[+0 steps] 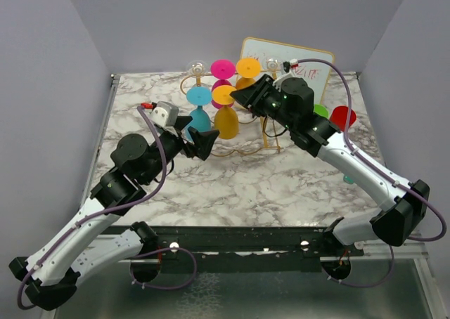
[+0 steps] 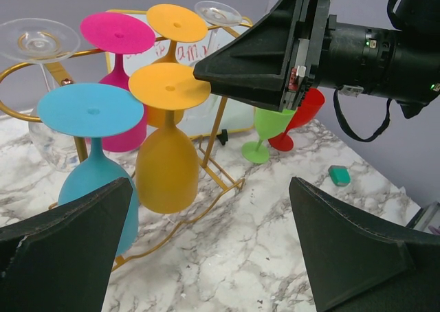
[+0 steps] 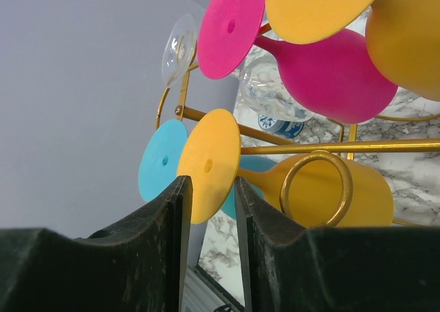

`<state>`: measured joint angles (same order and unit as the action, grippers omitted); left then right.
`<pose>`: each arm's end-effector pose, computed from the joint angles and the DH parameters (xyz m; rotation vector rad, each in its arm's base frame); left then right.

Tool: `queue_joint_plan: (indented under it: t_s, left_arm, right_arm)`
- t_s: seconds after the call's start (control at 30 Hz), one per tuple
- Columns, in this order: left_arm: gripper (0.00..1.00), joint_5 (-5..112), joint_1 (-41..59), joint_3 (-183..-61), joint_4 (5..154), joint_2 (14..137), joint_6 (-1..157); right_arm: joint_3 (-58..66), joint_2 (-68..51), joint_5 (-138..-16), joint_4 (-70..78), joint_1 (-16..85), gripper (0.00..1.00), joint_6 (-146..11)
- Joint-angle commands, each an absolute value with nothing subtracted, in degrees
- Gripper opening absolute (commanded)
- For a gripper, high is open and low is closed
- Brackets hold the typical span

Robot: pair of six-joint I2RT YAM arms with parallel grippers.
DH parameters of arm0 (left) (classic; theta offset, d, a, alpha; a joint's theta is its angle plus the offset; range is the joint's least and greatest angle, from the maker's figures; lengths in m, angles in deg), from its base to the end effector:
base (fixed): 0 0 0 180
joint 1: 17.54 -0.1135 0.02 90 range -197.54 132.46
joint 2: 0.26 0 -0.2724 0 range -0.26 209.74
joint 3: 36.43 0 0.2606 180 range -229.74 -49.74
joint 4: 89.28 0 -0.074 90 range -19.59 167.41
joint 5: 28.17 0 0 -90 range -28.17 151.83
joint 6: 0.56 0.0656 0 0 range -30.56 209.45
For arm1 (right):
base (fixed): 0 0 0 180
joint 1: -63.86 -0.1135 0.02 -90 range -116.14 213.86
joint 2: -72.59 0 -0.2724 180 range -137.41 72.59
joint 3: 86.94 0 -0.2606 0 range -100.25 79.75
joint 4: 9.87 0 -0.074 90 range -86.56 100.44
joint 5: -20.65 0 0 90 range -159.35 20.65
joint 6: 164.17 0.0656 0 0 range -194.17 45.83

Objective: Take the wine glass off the wine glass rack
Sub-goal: Pick up the wine glass from the wine rack.

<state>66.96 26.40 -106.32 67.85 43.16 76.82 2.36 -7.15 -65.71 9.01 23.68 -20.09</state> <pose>0.1441 -0.1307 0.4256 0.3472 1.5124 -0.7209 0.2819 0.2326 0.4119 0.2750 1.8325 1.1417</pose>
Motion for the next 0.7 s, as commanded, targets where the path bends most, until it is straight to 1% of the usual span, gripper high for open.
queue_joint_plan:
  t_s: [0.0, 0.27, 0.43, 0.67]
  left_arm:
    - [0.99, 66.32, 26.3, -107.75, 66.41, 42.33, 76.53]
    - [0.99, 66.62, 26.25, -107.4, 66.52, 41.87, 76.34]
    - [0.99, 66.4, 26.29, -107.22, 66.1, 41.97, 76.08]
    - [0.99, 66.78, 26.25, -106.78, 66.07, 41.29, 75.82]
  right_arm:
    - [1.03, -7.65, -64.17, 8.14, 23.26, 0.36, -19.5]
    - [-0.69, -8.79, -64.04, 9.56, 23.26, 0.36, -19.69]
    - [-0.64, -9.05, -64.08, 8.82, 23.26, 0.37, -19.69]
    - [-1.78, -10.05, -63.21, 11.51, 23.26, 0.38, -20.32]
